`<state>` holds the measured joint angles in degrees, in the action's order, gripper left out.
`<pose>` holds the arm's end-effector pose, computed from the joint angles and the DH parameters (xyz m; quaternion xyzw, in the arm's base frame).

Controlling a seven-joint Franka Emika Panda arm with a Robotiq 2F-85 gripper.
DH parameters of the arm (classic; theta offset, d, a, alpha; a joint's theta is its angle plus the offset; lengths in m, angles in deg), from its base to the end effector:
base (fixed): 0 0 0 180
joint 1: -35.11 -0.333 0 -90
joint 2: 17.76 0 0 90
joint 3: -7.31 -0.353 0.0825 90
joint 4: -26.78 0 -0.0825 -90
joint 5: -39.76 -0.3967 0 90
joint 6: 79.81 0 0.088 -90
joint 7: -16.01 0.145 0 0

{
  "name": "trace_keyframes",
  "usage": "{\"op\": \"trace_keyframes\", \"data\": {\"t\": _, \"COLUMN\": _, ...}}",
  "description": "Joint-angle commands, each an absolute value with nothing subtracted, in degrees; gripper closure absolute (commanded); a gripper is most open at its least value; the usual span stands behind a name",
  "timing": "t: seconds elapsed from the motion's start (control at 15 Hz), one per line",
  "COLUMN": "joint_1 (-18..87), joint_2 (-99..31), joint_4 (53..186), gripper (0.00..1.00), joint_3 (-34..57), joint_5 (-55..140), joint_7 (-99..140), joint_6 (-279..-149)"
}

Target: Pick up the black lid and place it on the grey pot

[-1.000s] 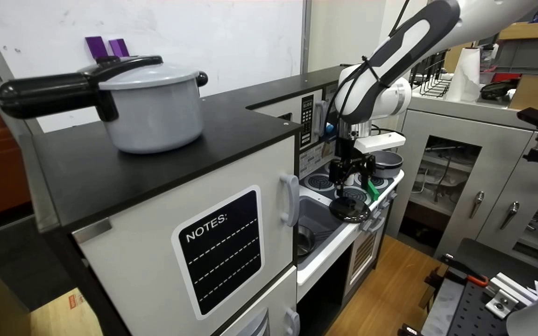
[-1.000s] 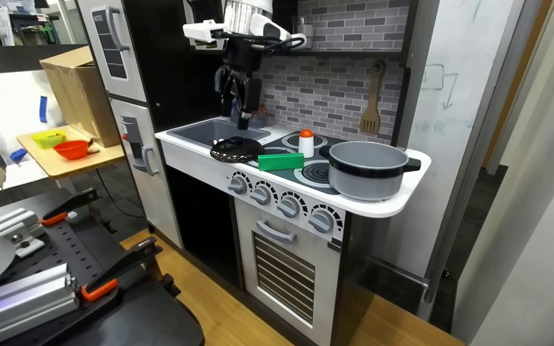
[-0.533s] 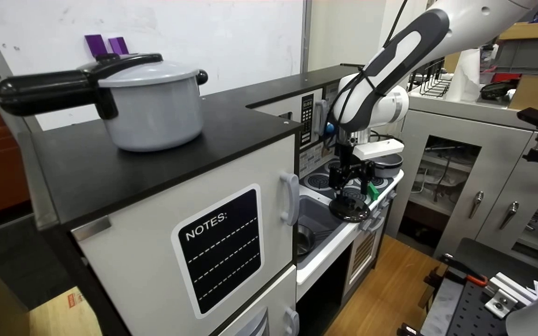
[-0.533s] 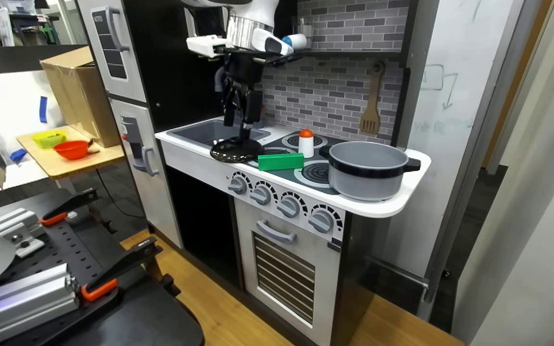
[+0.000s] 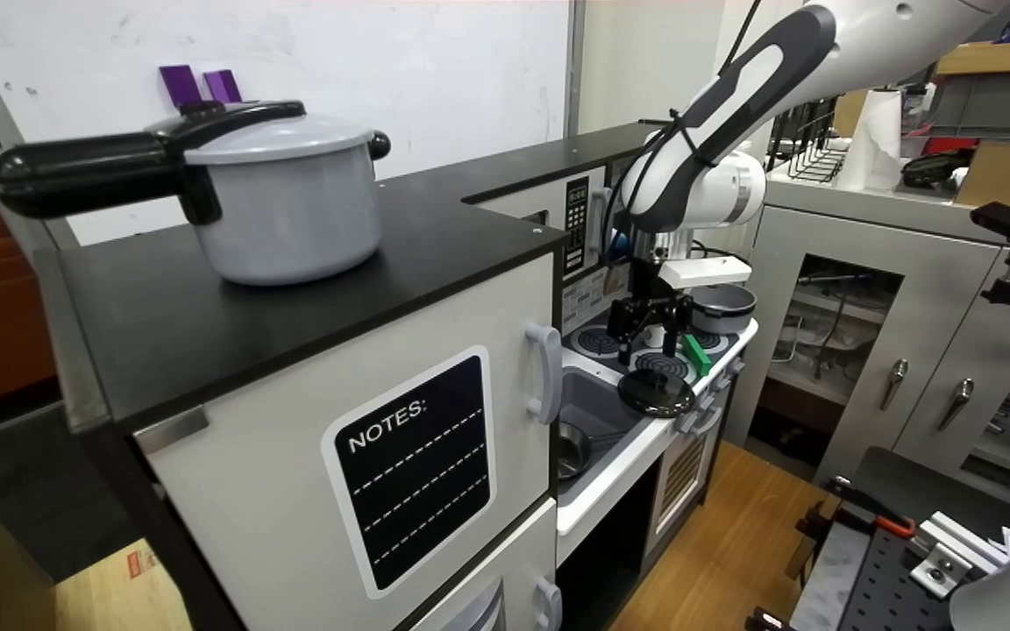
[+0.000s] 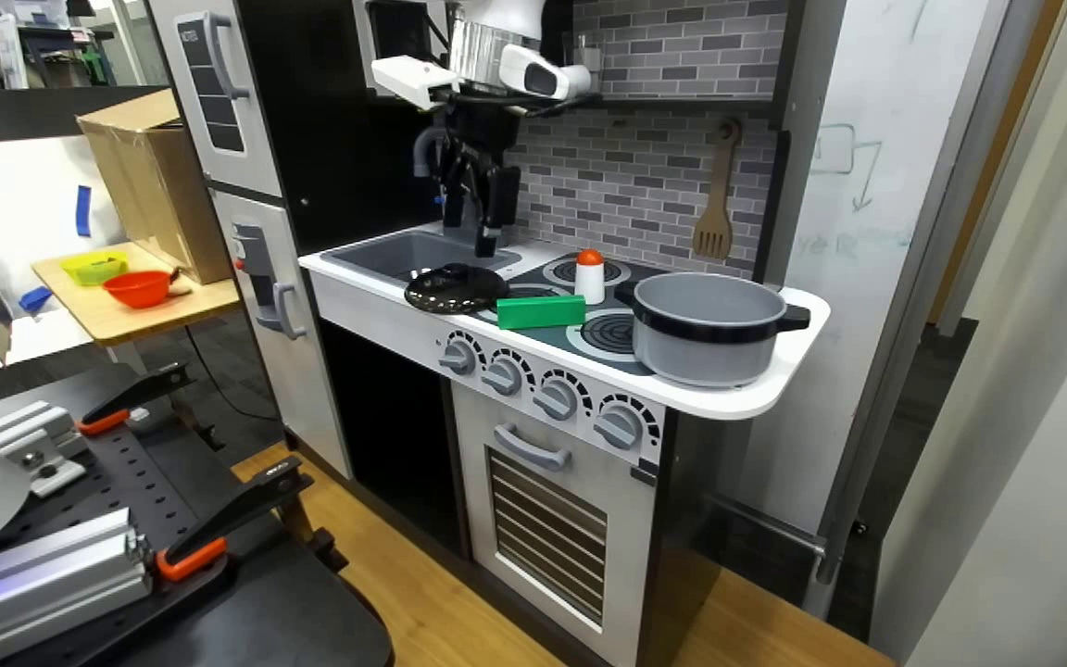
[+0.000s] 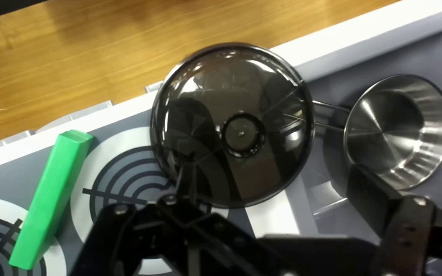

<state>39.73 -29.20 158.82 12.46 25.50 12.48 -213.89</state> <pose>0.5117 -0.0782 0.2365 -0.9832 0.1469 0.0712 0.0817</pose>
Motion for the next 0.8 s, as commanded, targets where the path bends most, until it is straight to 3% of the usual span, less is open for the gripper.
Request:
{"op": "trace_keyframes", "data": {"t": 0.0, "joint_1": 40.46, "joint_2": -29.18, "joint_4": 158.77, "gripper": 0.0, "joint_3": 11.82, "joint_5": 25.51, "joint_7": 12.33, "joint_6": -213.82}}
{"op": "trace_keyframes", "data": {"t": 0.73, "joint_1": 40.04, "joint_2": -28.75, "joint_4": 159.48, "gripper": 0.0, "joint_3": 12.45, "joint_5": 30.3, "joint_7": 14.55, "joint_6": -215.23}}
